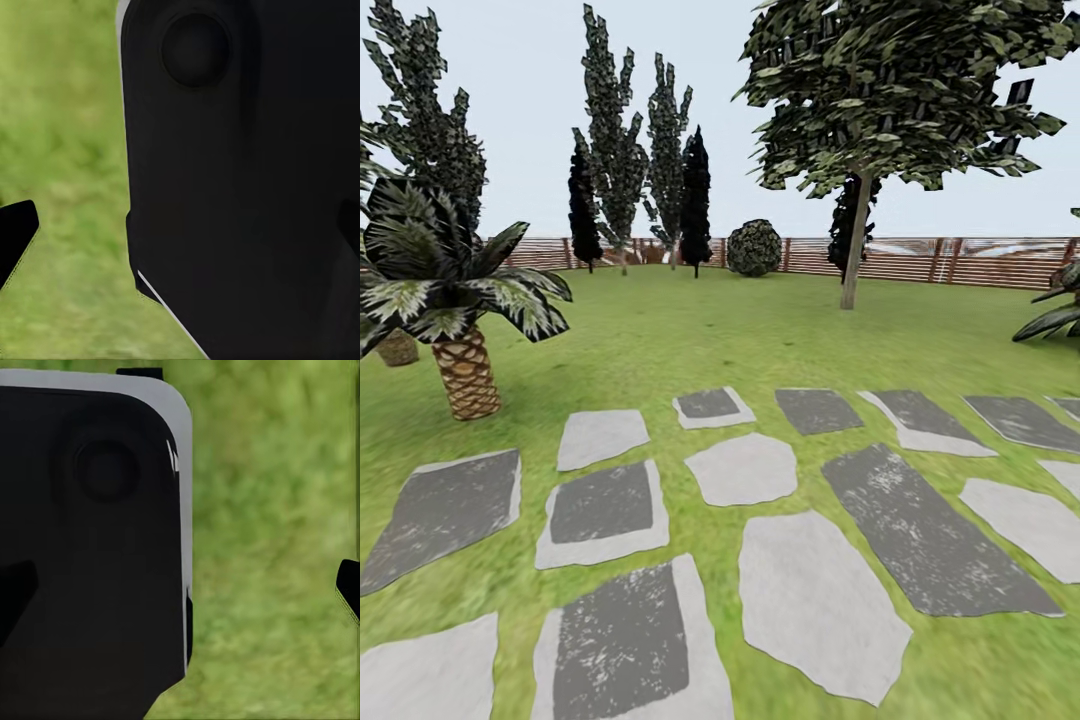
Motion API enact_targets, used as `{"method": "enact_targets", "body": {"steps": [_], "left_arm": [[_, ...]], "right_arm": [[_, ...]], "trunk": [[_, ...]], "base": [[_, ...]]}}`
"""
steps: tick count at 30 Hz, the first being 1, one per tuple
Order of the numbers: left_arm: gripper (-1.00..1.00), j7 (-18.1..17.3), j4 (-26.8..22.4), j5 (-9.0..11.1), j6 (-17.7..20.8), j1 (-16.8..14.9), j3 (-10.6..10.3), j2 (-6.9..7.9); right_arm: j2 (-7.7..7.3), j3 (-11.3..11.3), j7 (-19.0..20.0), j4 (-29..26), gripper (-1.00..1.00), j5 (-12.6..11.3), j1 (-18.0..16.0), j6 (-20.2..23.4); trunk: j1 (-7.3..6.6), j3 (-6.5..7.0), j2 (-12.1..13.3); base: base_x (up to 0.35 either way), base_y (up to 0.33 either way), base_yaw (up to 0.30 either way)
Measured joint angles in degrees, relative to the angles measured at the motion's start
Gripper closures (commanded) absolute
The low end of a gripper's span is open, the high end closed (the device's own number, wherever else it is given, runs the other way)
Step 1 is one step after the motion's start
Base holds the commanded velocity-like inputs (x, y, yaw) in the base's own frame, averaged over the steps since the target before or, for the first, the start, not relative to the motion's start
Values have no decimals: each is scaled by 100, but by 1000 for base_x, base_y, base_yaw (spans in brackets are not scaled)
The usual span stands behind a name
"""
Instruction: Take the three Easter eggs out of the wicker basket on the lawn in the garden, then place them on the lawn next to a single tree (choose any tree) so that all three eggs are next to the same tree and none are left in the basket.
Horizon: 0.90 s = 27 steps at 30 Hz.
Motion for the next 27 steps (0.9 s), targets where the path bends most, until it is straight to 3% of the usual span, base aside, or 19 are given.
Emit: {"method": "enact_targets", "body": {"steps": [27], "left_arm": [[-100,0,0,0,1,0,0,0]], "right_arm": [[0,0,-3,0,-100,0,0,1]], "trunk": [[0,0,0]], "base": [[340,0,0]]}}
